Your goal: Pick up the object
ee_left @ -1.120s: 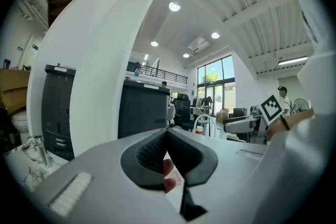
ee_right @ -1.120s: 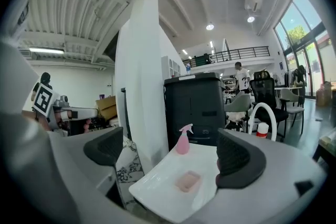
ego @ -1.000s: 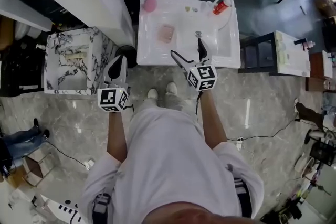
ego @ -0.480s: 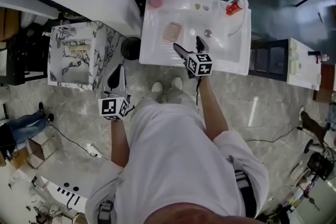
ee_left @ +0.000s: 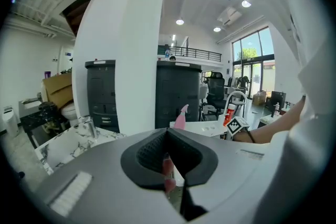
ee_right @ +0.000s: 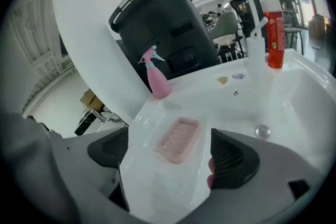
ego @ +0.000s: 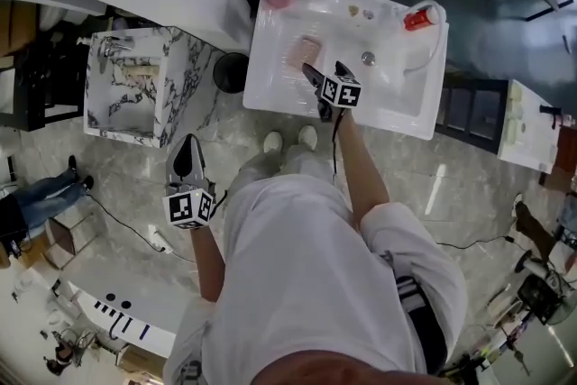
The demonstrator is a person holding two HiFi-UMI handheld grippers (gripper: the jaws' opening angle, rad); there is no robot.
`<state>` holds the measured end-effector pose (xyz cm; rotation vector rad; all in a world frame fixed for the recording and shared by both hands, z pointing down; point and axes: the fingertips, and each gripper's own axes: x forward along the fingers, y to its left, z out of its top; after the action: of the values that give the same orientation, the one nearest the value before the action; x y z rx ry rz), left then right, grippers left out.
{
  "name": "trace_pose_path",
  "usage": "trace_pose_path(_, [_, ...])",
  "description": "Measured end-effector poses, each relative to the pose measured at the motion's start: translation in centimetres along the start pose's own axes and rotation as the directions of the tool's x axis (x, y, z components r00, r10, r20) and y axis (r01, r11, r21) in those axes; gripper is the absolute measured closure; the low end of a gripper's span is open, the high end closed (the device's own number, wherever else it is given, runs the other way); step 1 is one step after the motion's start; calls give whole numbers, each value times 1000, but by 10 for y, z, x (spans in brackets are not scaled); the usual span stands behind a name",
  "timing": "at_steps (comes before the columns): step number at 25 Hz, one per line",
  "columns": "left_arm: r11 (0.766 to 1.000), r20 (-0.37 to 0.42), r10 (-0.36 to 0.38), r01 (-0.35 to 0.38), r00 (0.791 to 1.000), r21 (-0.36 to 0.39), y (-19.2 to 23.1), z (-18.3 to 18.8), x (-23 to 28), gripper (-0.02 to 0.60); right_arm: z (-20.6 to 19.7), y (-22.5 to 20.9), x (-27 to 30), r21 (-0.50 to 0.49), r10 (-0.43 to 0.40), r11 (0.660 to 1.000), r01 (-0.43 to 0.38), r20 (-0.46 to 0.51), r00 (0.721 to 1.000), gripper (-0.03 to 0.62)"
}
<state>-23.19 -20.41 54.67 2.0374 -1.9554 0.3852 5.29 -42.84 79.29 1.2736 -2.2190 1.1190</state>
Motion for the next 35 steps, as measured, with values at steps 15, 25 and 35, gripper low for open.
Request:
trace_pose_path(15, [974, -61, 211, -215, 976, -67, 38, -28, -60, 586, -39, -43, 68, 161, -142, 973, 165, -142, 980, 271])
trace_pose_path(25, [953, -69, 271, -277, 960, -120, 55, -40, -82, 586, -50, -48, 80, 103, -234, 961, 255, -186, 954, 482])
trace_pose_path(35, [956, -61, 259, -265, 964, -123, 56, -43, -82, 586, -51, -49, 78, 115, -215, 962, 246, -232, 949, 539])
